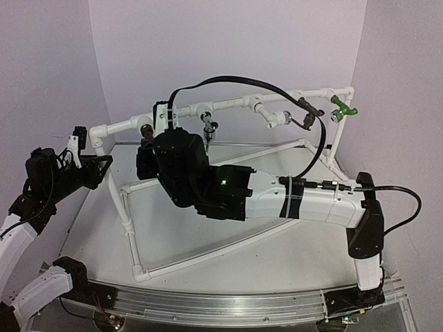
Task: Install the water faucets
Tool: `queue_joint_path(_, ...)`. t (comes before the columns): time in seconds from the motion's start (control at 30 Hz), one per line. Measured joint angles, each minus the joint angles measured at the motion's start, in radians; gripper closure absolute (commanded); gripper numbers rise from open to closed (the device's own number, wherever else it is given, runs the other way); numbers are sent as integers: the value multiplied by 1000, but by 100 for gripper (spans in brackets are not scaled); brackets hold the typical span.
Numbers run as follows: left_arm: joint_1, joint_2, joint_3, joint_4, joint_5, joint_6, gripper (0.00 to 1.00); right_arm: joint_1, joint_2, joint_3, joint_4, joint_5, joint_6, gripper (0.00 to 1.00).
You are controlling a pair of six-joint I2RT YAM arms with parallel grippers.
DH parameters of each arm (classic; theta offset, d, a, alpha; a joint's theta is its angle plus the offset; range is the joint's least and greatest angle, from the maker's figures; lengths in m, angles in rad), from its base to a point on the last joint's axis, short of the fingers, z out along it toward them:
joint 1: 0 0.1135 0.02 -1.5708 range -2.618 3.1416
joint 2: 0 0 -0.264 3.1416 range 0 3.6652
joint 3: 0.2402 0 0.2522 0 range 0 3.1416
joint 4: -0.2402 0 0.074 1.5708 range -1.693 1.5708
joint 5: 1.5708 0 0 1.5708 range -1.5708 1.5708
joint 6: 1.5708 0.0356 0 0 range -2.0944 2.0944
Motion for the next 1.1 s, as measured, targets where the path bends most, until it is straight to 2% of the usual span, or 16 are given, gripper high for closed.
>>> queue_joint_path(0.77, -3, 8, 0, 9, 10, 7, 98, -32, -61, -141, 146, -95, 227, 100)
queue_joint_path(0.87, -3, 7, 0, 9, 7, 7, 98, -33, -61, -138, 145, -99, 235, 93)
queue_joint_path(1.1, -6, 6, -1, 8, -7, 4, 99, -40, -61, -118, 105, -145, 236, 58)
